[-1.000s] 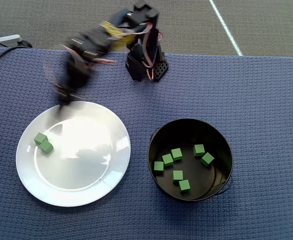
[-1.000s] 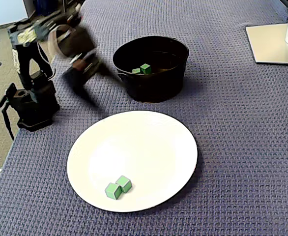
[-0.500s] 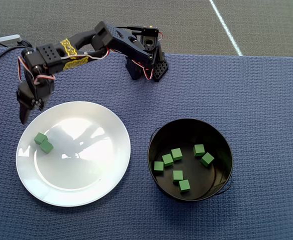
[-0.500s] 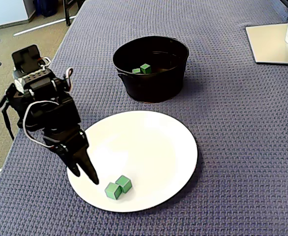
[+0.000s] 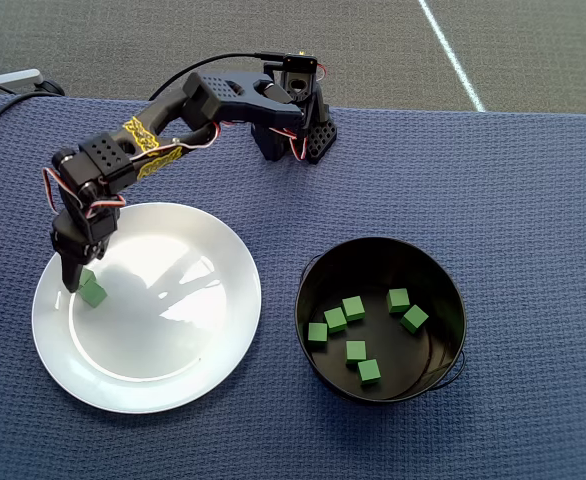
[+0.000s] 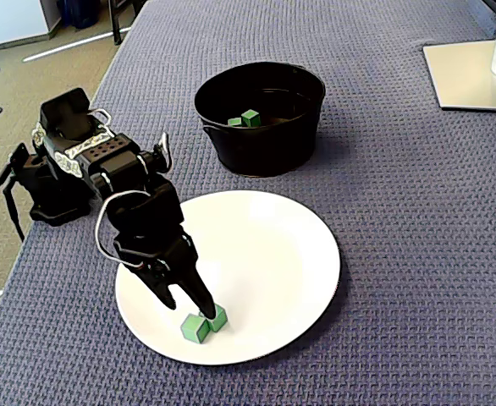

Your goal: Pick up the items on the white plate and put them in the black container.

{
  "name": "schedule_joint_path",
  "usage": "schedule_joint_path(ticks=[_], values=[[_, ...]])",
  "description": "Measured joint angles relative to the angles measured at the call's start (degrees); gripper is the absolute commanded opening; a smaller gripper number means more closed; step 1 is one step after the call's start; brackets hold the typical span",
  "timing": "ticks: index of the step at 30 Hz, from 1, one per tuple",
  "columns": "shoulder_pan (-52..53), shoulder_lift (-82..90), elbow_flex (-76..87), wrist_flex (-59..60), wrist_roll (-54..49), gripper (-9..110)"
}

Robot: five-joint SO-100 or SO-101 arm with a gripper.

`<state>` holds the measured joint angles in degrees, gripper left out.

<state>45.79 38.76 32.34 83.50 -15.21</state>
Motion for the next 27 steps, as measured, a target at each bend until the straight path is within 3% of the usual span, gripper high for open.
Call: schedule_joint_path(ticks=[5, 9, 19, 23, 27], values=[[0.0, -3.1, -1.3, -1.6, -1.0, 15], [0.0, -4.6, -1.5, -2.5, -1.2, 0], [-0.3, 5.6, 1.3, 1.4, 1.4, 0], [-7.6, 22.9, -2.8, 7.2, 0.4, 0], [-26.2, 34.7, -10.8, 14.5, -5.2, 0]])
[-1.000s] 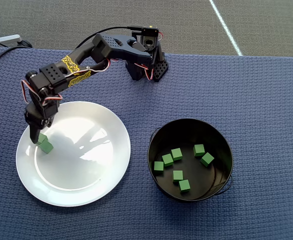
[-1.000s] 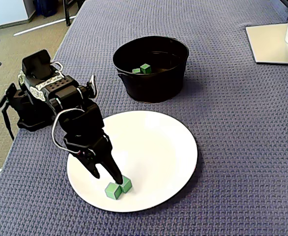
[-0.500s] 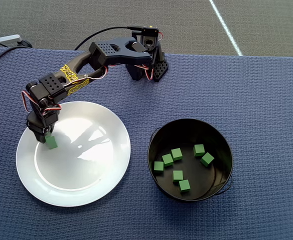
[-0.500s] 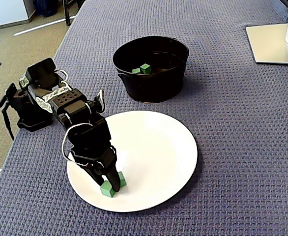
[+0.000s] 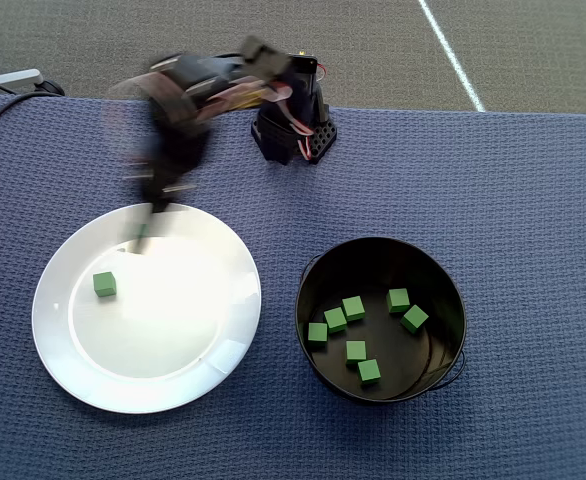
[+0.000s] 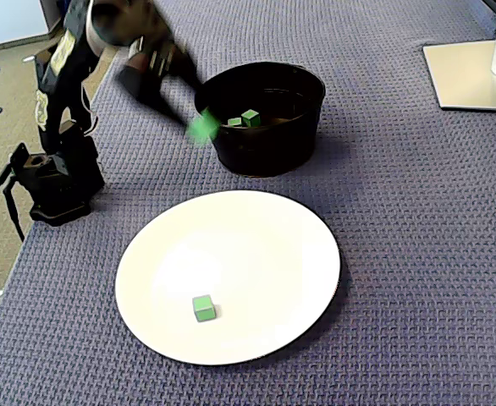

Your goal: Pick up the items on the white plate and put them in the black container.

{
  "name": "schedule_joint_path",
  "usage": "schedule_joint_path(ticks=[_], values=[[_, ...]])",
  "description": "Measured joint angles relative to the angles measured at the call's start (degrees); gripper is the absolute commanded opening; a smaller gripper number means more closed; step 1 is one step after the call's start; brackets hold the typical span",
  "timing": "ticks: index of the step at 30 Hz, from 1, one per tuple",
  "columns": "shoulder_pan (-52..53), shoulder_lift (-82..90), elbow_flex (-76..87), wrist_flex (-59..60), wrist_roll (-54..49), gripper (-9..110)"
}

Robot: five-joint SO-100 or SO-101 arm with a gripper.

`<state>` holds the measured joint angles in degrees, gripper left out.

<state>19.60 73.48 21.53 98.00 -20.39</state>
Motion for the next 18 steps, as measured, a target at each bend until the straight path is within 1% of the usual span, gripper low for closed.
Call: schedule_joint_path(ticks=[4, 6, 8, 10, 11, 12, 13, 14, 15, 18], values=[[-21.0, 4.7, 6.1, -0.2, -2.8, 0], [-28.0, 4.7, 11.4, -2.5, -1.8, 0], [-32.5, 4.1, 17.1, -5.2, -0.5, 0], [-35.4, 3.9, 24.3, -9.2, 0.2, 0], [-36.3, 3.9, 28.7, -12.1, 0.8, 2], [-36.8, 3.9, 33.3, -15.4, 1.3, 17], [-37.1, 3.9, 37.6, -18.1, 1.8, 28], [-37.3, 3.8, 41.0, -19.9, 2.1, 33], [-37.3, 3.8, 43.9, -21.2, 2.1, 34], [-36.1, 5.2, 47.5, -22.6, 1.8, 28]])
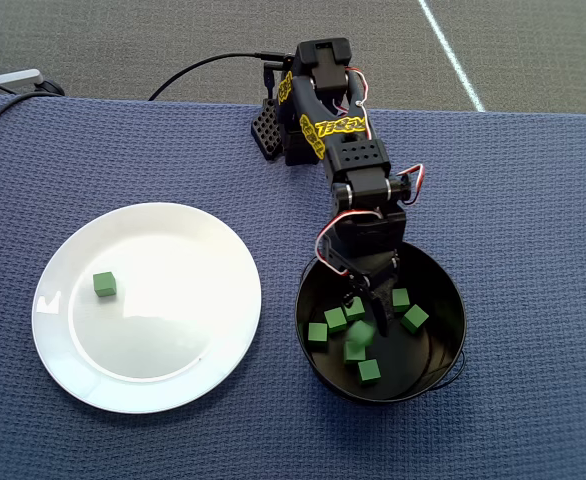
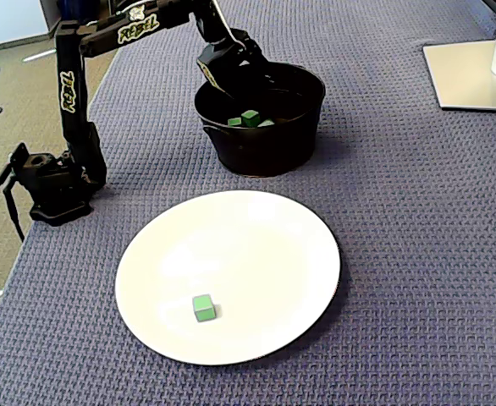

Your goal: Pick up the items on the white plate and put them in the black container.

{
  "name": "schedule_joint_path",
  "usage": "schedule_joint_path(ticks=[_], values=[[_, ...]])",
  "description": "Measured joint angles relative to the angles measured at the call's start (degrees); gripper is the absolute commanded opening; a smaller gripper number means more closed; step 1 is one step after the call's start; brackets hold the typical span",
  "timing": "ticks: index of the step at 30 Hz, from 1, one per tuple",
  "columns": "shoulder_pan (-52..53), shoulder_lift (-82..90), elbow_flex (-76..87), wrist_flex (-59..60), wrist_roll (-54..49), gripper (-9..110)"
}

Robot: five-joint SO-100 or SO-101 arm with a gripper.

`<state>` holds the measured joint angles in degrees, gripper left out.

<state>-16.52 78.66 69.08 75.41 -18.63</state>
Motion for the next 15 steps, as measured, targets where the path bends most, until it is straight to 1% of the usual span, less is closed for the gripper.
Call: schedule_joint_path(ticks=[2, 4, 7, 12, 15], values=[[3.1, 2.3, -1.5, 1.0, 1.0, 25], [9.0, 4.7, -6.0, 3.1, 3.7, 23], [22.9, 6.9, -11.8, 3.7, 6.9, 20], [49.3, 2.6, -9.4, 1.8, 11.0, 21], [58.3, -1.1, -6.5, 0.4, 13.4, 24]])
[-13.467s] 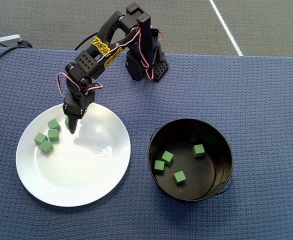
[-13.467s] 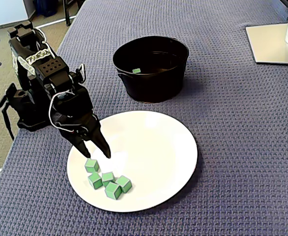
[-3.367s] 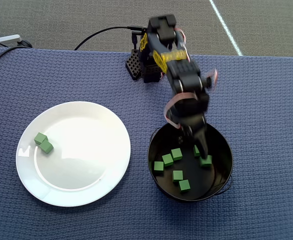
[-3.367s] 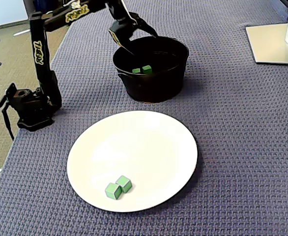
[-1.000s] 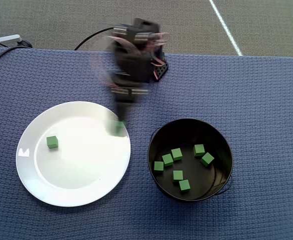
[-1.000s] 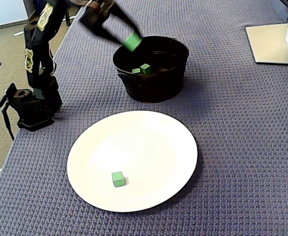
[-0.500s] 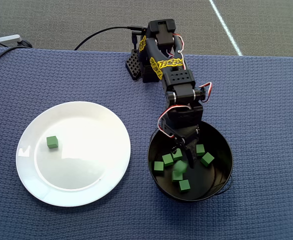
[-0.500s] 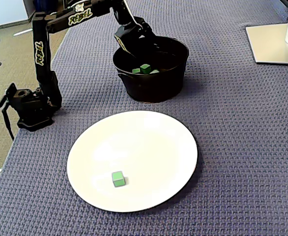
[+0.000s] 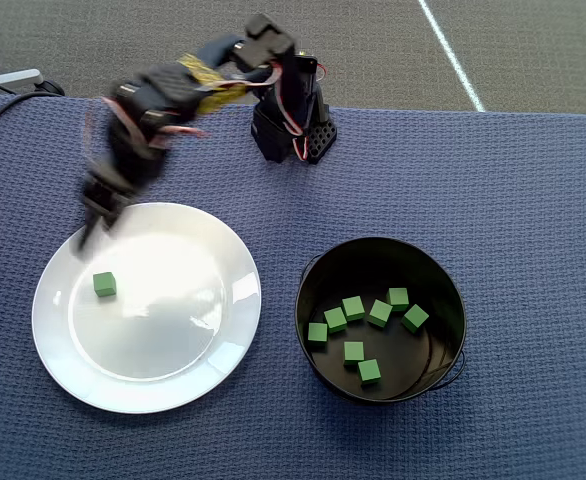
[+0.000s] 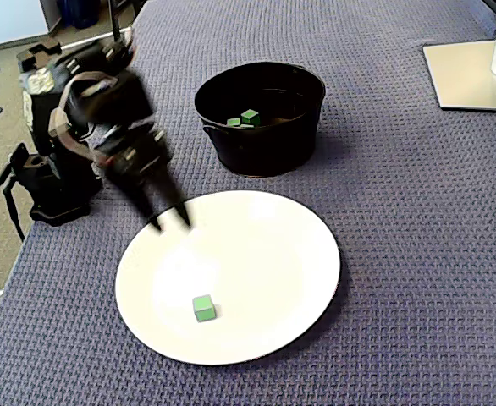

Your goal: Pick up the items on the white plate and put them in the black container.

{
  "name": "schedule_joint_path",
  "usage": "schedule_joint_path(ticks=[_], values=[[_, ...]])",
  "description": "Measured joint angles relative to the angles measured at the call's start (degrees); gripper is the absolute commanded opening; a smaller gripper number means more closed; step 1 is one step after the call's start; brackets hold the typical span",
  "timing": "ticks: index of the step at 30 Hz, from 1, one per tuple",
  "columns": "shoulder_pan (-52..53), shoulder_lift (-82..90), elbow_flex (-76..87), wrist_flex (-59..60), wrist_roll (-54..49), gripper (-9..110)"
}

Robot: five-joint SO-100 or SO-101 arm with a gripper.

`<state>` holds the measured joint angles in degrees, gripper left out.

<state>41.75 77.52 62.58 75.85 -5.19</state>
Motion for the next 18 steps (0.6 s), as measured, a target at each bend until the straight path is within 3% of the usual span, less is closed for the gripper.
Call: schedule_joint_path(ticks=[4, 12, 18], values=[[1.8, -3.6, 4.2, -2.7, -4.1, 26], [1.8, -10.6, 7.6, -8.6, -24.3, 27], [4.3, -15.6, 7.6, -11.8, -33.2, 25]])
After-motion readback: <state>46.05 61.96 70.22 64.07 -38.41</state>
